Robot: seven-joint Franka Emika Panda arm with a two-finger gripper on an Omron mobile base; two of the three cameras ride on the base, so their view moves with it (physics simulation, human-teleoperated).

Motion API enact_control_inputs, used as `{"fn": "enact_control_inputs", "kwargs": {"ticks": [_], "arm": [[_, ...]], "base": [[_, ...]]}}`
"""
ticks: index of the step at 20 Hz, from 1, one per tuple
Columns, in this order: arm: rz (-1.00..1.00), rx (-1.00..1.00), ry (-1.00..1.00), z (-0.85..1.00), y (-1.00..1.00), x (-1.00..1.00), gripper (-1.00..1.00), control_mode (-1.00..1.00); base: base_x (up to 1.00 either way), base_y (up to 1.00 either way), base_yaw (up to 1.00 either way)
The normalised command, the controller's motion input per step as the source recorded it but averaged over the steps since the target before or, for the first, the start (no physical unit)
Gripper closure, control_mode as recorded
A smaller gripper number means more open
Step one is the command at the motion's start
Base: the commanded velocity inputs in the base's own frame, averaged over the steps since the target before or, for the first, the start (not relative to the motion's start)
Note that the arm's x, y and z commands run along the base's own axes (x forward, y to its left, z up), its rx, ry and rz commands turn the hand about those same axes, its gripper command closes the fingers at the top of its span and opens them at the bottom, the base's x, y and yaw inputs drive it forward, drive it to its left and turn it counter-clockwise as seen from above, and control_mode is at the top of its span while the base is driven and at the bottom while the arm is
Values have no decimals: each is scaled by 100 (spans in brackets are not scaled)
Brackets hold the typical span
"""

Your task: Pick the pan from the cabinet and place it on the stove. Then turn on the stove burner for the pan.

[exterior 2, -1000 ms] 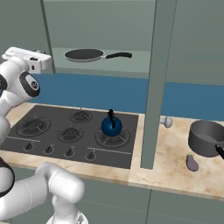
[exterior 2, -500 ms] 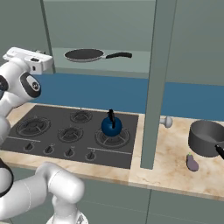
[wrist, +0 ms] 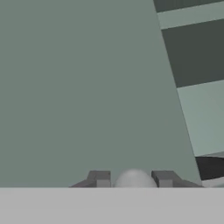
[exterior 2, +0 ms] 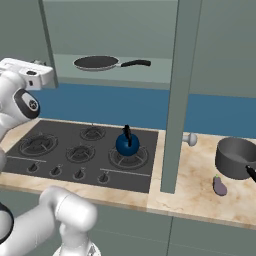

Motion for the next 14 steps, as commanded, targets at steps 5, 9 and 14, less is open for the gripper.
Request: {"fn": "enact_control_inputs", "kwargs": {"ticks": [5, 9, 14], "arm": [[6, -3, 1, 0, 37, -70, 100, -100], [6, -5, 3, -4, 48, -69, 100, -100], [6, -7, 3, -8, 53, -69, 100, -100]], "base": [[0, 0, 0], [0, 0, 0], [0, 0, 0]]}}
